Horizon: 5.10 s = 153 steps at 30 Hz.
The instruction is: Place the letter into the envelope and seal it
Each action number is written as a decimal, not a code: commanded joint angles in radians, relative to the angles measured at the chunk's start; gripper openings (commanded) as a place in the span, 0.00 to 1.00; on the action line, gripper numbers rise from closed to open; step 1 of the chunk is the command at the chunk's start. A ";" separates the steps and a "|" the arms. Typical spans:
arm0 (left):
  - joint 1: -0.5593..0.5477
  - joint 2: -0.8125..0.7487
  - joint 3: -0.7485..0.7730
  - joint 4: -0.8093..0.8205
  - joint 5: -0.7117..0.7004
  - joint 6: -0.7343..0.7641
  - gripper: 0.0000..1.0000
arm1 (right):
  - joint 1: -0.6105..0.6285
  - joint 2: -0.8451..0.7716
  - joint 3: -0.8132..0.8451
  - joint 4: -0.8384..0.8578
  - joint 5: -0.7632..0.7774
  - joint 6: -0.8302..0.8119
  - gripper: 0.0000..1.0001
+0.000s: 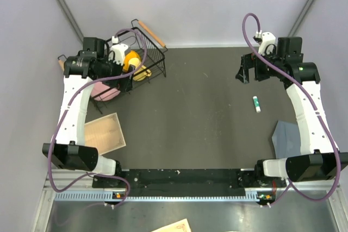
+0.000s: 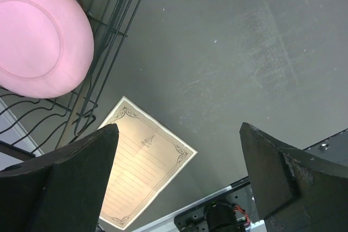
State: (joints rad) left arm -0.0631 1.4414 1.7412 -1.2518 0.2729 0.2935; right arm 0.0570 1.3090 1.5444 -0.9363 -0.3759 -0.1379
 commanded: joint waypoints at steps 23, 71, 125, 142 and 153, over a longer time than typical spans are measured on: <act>-0.106 -0.303 -0.900 0.175 -0.319 0.518 0.99 | 0.029 -0.013 -0.023 -0.001 -0.031 -0.020 0.99; -0.148 -0.153 -0.884 0.299 -0.064 0.670 0.06 | 0.032 0.022 -0.053 -0.007 -0.081 -0.023 0.99; -0.785 -0.472 -0.320 0.362 0.612 0.371 0.03 | 0.687 -0.511 -0.741 0.903 -0.436 -0.315 0.00; -0.164 -0.593 -0.537 0.844 0.721 0.107 0.99 | 0.397 -0.366 -0.633 0.596 -0.360 0.641 0.00; -0.793 -0.628 -0.709 0.794 0.140 0.576 0.99 | 0.343 -0.313 -0.678 0.746 -0.500 1.105 0.00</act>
State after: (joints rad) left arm -0.7238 0.7753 1.0824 -0.5156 0.6659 0.7227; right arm 0.4034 1.0122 0.8711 -0.3138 -0.8001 0.7101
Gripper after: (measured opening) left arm 0.987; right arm 0.002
